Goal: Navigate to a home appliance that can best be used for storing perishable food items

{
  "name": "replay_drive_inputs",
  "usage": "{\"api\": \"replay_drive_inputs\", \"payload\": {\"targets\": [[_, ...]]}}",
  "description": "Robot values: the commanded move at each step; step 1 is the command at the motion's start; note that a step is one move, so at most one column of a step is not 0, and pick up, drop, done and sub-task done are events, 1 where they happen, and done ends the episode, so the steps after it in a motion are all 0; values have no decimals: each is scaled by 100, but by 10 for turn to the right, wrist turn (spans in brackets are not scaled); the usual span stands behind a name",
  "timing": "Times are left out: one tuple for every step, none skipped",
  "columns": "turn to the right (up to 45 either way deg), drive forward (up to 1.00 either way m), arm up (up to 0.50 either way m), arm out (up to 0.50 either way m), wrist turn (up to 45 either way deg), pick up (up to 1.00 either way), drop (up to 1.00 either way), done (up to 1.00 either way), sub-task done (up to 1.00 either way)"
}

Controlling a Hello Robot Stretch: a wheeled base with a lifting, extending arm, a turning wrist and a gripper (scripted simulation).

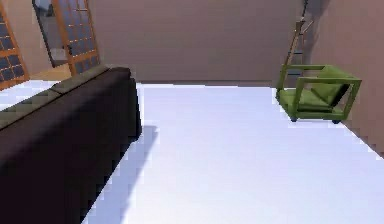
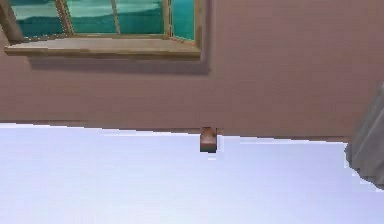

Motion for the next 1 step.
{"api": "replay_drive_inputs", "payload": {"targets": [[0, 100, 0, 0, 0, 0, 0, 0, 0]]}}
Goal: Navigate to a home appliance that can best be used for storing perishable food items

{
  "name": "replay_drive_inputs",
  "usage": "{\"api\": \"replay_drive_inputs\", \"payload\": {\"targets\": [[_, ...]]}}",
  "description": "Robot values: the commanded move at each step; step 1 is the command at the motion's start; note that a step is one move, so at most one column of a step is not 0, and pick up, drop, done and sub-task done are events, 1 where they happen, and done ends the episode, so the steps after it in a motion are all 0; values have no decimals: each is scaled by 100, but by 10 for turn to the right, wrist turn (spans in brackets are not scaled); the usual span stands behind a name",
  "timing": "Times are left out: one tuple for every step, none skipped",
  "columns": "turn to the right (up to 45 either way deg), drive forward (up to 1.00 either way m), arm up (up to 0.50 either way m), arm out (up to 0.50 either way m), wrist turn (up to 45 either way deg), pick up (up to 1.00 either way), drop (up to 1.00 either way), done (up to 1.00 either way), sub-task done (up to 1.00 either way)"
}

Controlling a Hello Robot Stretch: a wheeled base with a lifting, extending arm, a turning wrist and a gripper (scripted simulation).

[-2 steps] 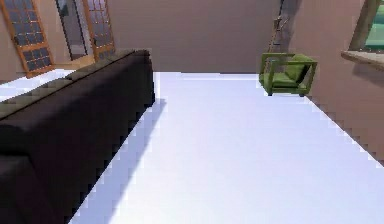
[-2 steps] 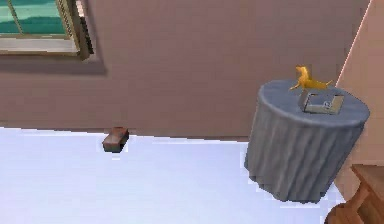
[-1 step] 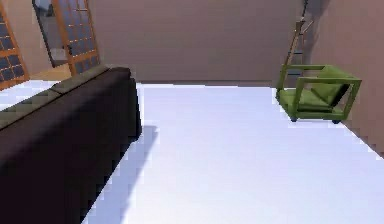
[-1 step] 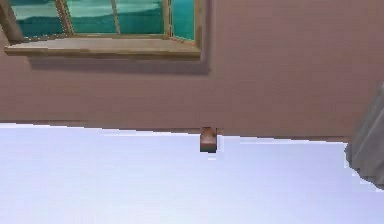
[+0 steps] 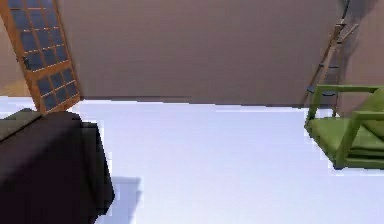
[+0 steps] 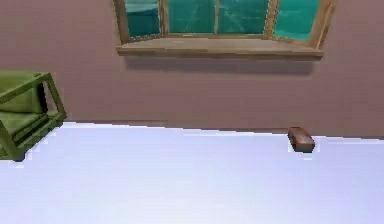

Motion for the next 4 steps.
{"api": "replay_drive_inputs", "payload": {"targets": [[0, 100, 0, 0, 0, 0, 0, 0, 0], [150, 0, 0, 0, 0, 0, 0, 0, 0], [0, 15, 0, 0, 0, 0, 0, 0, 0], [-450, 0, 0, 0, 0, 0, 0, 0, 0]]}}
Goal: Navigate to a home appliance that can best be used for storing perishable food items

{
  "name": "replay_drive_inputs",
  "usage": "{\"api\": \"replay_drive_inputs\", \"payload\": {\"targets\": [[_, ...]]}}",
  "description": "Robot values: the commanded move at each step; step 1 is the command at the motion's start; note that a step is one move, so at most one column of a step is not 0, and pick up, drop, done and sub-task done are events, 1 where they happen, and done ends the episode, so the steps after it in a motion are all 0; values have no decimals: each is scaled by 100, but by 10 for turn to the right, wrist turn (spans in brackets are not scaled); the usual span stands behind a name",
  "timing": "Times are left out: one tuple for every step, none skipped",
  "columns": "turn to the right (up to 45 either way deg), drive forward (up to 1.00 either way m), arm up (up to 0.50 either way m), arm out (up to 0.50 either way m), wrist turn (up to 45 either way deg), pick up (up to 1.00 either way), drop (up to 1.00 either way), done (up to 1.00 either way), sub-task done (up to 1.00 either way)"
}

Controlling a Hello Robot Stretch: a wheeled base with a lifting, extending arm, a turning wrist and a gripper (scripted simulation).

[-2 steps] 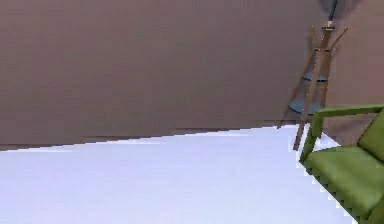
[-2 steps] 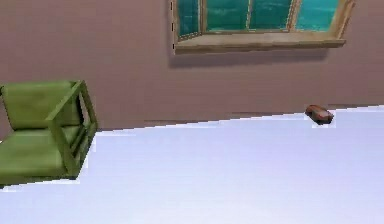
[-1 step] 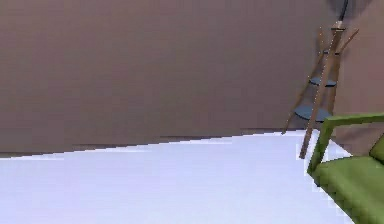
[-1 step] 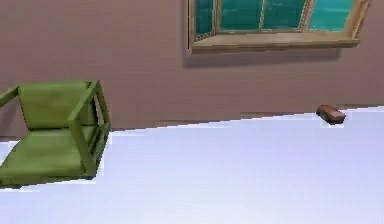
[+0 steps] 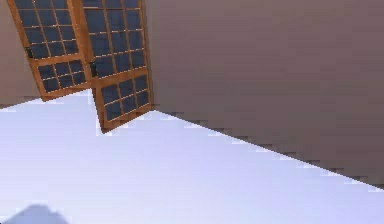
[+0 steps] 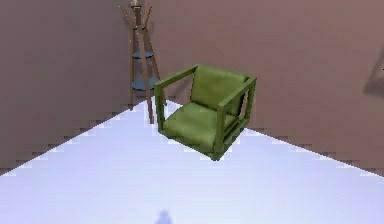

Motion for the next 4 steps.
{"api": "replay_drive_inputs", "payload": {"targets": [[-60, 0, 0, 0, 0, 0, 0, 0, 0], [0, 70, 0, 0, 0, 0, 0, 0, 0], [-420, 0, 0, 0, 0, 0, 0, 0, 0], [0, 100, 0, 0, 0, 0, 0, 0, 0]]}}
